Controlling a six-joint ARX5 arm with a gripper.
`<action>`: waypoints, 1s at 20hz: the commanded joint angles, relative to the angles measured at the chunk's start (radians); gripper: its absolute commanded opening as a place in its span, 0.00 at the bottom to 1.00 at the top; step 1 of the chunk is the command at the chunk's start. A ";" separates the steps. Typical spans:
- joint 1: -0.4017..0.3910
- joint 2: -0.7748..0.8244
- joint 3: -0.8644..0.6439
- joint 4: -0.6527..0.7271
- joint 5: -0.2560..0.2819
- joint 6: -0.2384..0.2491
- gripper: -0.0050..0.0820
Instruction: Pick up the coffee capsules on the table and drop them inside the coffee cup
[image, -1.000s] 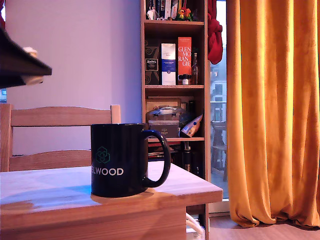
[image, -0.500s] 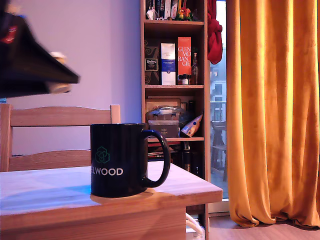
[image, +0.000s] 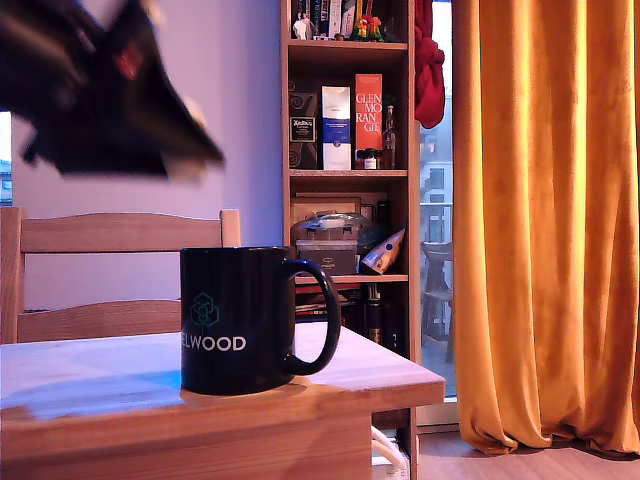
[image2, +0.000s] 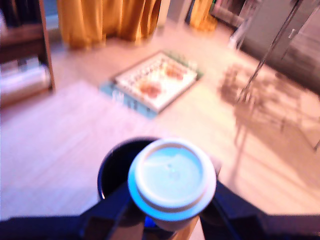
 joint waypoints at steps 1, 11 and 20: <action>-0.010 0.044 0.039 0.005 -0.006 -0.007 0.12; -0.019 0.129 0.080 0.008 -0.003 -0.003 0.12; -0.019 0.129 0.080 0.005 0.081 -0.003 0.75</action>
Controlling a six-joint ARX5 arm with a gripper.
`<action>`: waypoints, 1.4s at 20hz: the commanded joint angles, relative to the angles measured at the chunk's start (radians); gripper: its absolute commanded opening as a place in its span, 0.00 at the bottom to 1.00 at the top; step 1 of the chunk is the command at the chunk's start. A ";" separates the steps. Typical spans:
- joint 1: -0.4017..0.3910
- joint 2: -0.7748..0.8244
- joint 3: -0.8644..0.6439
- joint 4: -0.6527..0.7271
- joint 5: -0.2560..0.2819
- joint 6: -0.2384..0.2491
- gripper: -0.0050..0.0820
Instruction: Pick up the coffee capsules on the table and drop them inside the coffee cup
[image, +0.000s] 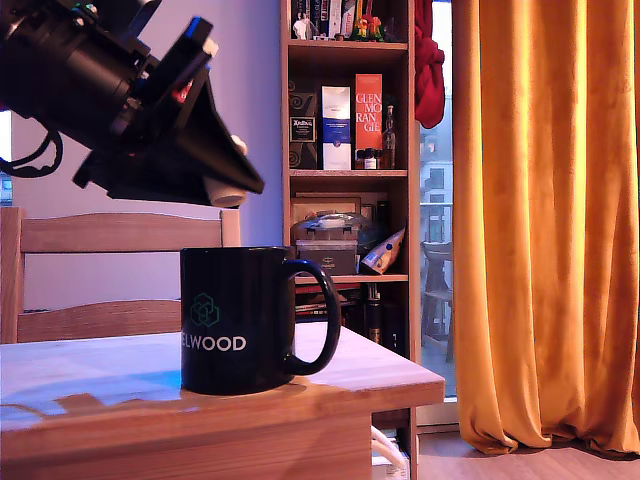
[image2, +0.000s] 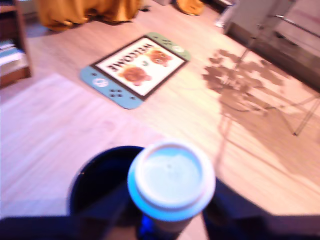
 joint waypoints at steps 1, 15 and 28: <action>-0.003 0.015 0.003 0.006 0.013 0.002 0.77; -0.002 0.012 0.005 0.090 0.022 -0.001 0.22; 0.014 -0.127 0.005 -0.150 -0.282 0.037 0.03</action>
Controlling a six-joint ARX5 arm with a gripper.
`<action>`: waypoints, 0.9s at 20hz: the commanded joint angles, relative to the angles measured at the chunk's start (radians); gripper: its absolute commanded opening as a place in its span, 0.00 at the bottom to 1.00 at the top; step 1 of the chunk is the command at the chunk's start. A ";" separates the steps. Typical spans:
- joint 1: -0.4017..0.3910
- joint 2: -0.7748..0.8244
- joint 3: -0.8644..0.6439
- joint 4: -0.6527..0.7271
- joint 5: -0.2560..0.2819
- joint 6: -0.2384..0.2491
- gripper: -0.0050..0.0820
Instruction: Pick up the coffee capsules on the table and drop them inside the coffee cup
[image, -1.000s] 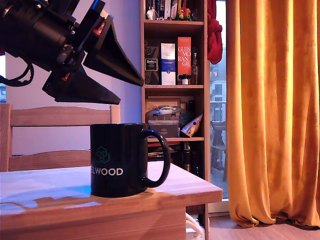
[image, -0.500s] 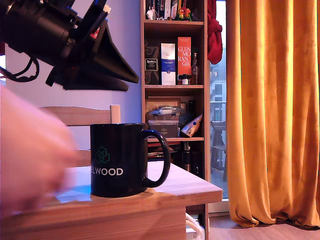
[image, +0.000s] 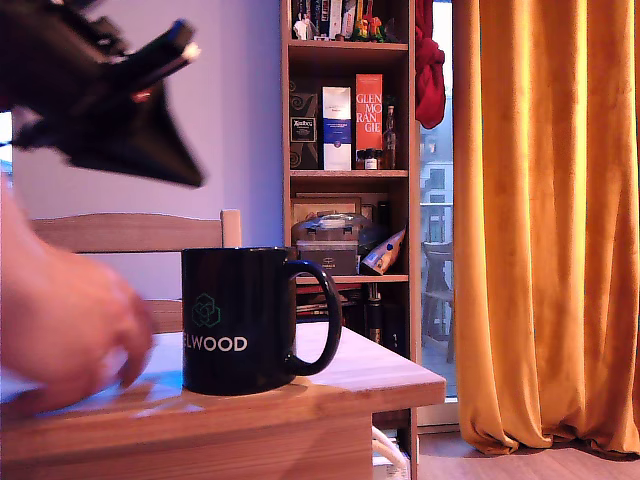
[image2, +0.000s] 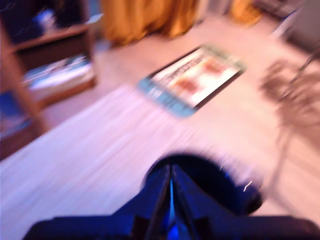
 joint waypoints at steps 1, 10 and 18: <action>0.011 -0.027 0.004 -0.048 -0.010 0.006 0.03; 0.016 -0.356 0.003 -0.395 -0.145 -0.075 0.03; -0.001 -0.451 0.002 -0.559 -0.144 -0.081 0.03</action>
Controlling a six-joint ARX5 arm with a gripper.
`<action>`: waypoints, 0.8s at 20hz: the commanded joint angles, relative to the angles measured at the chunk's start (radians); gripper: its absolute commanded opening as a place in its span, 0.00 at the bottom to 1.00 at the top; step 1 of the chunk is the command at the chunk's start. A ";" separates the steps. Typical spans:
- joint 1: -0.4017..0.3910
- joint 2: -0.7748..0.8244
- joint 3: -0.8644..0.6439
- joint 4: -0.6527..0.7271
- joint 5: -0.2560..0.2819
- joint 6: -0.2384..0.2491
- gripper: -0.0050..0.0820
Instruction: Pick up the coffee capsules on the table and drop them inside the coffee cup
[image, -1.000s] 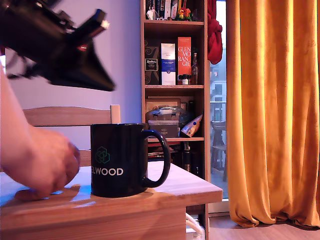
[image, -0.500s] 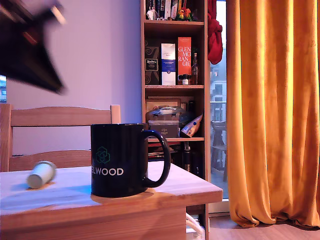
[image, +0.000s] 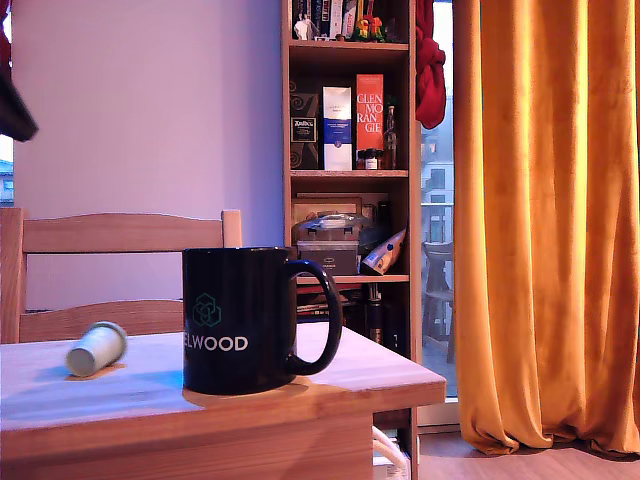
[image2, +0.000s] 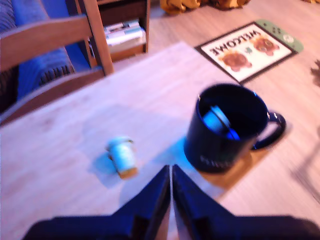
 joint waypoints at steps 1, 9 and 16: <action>-0.003 0.003 0.000 -0.011 -0.002 -0.011 0.03; -0.003 0.005 0.000 -0.089 -0.006 -0.040 0.03; -0.003 0.005 0.000 -0.085 -0.027 -0.090 0.73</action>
